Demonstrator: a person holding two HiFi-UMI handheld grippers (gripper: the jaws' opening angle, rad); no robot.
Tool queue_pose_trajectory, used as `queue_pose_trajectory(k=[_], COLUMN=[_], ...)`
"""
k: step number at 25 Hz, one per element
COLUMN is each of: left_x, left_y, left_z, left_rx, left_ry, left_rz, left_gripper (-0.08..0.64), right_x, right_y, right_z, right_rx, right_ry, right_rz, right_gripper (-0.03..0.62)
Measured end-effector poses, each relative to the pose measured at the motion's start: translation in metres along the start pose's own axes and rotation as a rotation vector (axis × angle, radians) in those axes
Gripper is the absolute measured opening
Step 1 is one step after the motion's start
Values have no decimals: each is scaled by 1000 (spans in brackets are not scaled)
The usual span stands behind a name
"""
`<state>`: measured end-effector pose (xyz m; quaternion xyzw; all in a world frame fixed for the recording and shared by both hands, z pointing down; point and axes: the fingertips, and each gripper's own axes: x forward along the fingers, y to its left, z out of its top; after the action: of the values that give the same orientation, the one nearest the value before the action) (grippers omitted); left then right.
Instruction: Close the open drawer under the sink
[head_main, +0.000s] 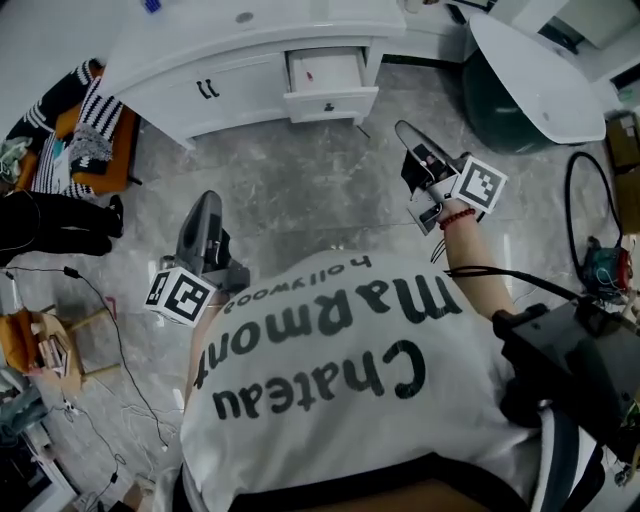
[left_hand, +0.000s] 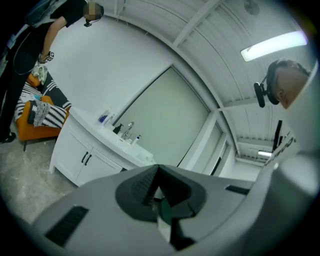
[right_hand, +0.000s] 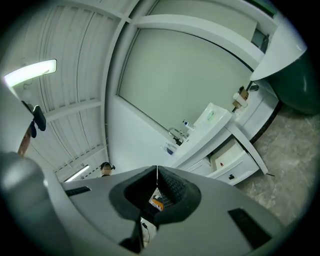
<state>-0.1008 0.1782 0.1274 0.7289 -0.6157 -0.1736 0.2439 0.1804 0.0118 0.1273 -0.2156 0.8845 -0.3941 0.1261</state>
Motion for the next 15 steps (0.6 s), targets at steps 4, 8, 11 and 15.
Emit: queue_pose_trajectory(k=[4, 8, 11, 15], left_x=[14, 28, 29, 38], left_y=[10, 8, 7, 26], left_z=[1, 0, -1, -5], left_rx=[-16, -15, -7, 11], left_ry=[-4, 7, 12, 63], left_rz=[47, 40, 41, 75], left_gripper=[8, 8, 8, 8], right_x=[3, 4, 8, 32], right_y=[-12, -30, -43, -58], right_z=[2, 7, 14, 17], right_rx=[2, 53, 118, 143], right_ry=[25, 5, -28, -40], right_rz=[-9, -22, -30, -35], right_gripper=[14, 14, 14, 14])
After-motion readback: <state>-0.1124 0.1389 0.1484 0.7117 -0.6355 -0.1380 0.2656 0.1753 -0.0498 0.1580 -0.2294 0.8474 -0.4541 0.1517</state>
